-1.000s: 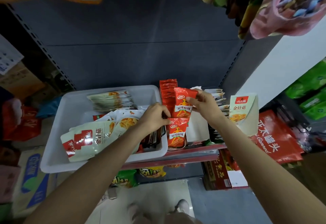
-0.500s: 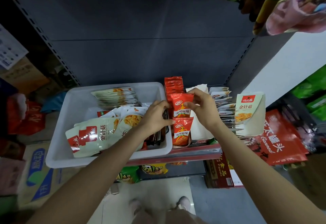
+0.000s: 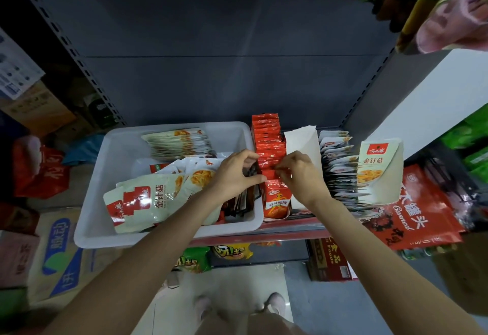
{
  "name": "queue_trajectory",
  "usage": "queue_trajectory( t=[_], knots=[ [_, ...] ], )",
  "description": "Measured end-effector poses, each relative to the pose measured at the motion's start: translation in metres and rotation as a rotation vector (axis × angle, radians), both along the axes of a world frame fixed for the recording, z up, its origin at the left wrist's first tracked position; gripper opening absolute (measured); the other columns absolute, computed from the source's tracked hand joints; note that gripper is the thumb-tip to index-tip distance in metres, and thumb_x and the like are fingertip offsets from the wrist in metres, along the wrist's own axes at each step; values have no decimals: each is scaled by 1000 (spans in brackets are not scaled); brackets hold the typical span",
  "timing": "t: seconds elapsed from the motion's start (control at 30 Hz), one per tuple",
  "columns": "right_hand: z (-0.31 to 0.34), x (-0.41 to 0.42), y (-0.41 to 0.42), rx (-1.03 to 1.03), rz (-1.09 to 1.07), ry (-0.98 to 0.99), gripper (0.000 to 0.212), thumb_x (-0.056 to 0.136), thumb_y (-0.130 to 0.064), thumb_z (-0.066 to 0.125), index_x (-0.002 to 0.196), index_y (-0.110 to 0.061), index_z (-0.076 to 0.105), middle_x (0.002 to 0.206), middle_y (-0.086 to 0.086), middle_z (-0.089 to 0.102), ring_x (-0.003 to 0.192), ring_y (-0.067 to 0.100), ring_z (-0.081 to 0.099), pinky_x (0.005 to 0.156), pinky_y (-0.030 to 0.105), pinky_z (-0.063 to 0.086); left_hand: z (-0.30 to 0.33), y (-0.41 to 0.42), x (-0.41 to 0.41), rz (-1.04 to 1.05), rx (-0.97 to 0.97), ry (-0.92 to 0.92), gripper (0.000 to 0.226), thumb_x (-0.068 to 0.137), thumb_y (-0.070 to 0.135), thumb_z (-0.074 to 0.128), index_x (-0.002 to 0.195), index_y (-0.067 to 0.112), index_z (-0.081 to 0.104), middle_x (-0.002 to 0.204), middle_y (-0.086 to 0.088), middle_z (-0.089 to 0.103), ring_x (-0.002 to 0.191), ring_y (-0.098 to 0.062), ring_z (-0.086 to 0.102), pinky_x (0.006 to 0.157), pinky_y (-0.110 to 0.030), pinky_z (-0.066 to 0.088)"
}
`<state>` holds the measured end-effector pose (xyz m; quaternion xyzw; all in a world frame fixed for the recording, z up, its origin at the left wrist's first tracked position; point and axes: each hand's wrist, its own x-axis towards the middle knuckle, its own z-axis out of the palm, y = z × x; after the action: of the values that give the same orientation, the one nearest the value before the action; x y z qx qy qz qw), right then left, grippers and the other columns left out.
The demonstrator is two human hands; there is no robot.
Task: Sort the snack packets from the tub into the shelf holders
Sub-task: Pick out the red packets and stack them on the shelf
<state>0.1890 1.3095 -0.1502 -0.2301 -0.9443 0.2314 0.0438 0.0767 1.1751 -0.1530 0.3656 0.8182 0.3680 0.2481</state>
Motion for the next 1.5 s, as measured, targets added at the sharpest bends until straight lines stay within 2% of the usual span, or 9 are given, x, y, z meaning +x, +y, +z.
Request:
queue_trajectory(
  t=[0.17, 0.37, 0.6, 0.87, 1.1, 1.17, 1.27, 1.37, 1.5],
  knots=[
    [19, -27, -30, -13, 14, 197, 26, 92, -13, 54, 115, -10, 64, 114, 4, 56, 112, 21, 49, 93, 25, 39, -9, -37, -30, 161, 23, 114, 25, 90, 15, 60, 115, 13, 59, 120, -2, 59, 108, -12, 56, 88, -22, 43],
    [11, -88, -92, -173, 164, 9, 56, 92, -27, 57, 142, -17, 35, 146, 3, 34, 134, 20, 33, 107, 32, 33, -27, -100, -97, 378, -233, 347, 23, 90, -2, 44, 103, -1, 63, 108, -19, 62, 102, -35, 58, 83, -39, 46],
    [-29, -138, -123, -10, 264, -293, 115, 75, -48, 72, 150, -22, -11, 157, 0, -21, 144, 18, -19, 117, 36, 2, -45, -127, -150, 483, -537, -60, 30, 94, 21, 51, 116, 3, 58, 118, -18, 60, 107, -33, 57, 81, -31, 43],
    [-38, -145, -127, 5, 227, -346, 118, 72, -49, 74, 150, -20, -9, 157, -2, -20, 143, 15, -20, 117, 35, 1, -45, -122, -159, 691, -443, -217, 23, 89, 24, 60, 102, 5, 59, 109, -14, 64, 98, -30, 61, 75, -31, 45],
    [-36, -146, -123, 4, 236, -378, 119, 71, -47, 76, 150, -21, -10, 157, -4, -18, 144, 14, -16, 117, 39, 8, -11, -132, -124, 472, -210, 272, 19, 95, 7, 46, 110, 2, 58, 104, -10, 59, 93, -21, 57, 71, -22, 39],
    [-33, -147, -125, -67, 238, -350, 113, 72, -43, 76, 151, -19, -1, 159, -2, -9, 146, 17, -5, 116, 36, 14, 9, -135, -122, 384, -79, 296, 22, 96, 9, 45, 116, 2, 53, 101, -4, 49, 87, -13, 50, 70, -20, 39],
    [-12, -146, -120, -429, 155, -121, 78, 81, -27, 72, 145, -20, 28, 138, -1, 39, 128, 15, 40, 96, 19, 36, 31, -139, -128, 169, -67, 415, 18, 93, 5, 49, 110, 5, 53, 103, -9, 53, 92, -22, 53, 74, -30, 42],
    [10, -139, -108, -585, 134, 119, 68, 88, -12, 64, 145, -23, 28, 124, -12, 41, 114, 0, 40, 82, -1, 33, 47, -139, -125, 103, -95, 432, 8, 92, 7, 52, 98, 13, 51, 95, -11, 59, 87, -24, 58, 74, -36, 47],
    [19, -127, -92, -668, 184, 175, 61, 89, -15, 63, 143, -22, 36, 137, -7, 44, 122, 2, 43, 94, 17, 41, 69, -119, -106, 152, 91, 367, 10, 100, 16, 40, 93, 15, 47, 76, -5, 56, 65, -12, 50, 60, -27, 38]
  ],
)
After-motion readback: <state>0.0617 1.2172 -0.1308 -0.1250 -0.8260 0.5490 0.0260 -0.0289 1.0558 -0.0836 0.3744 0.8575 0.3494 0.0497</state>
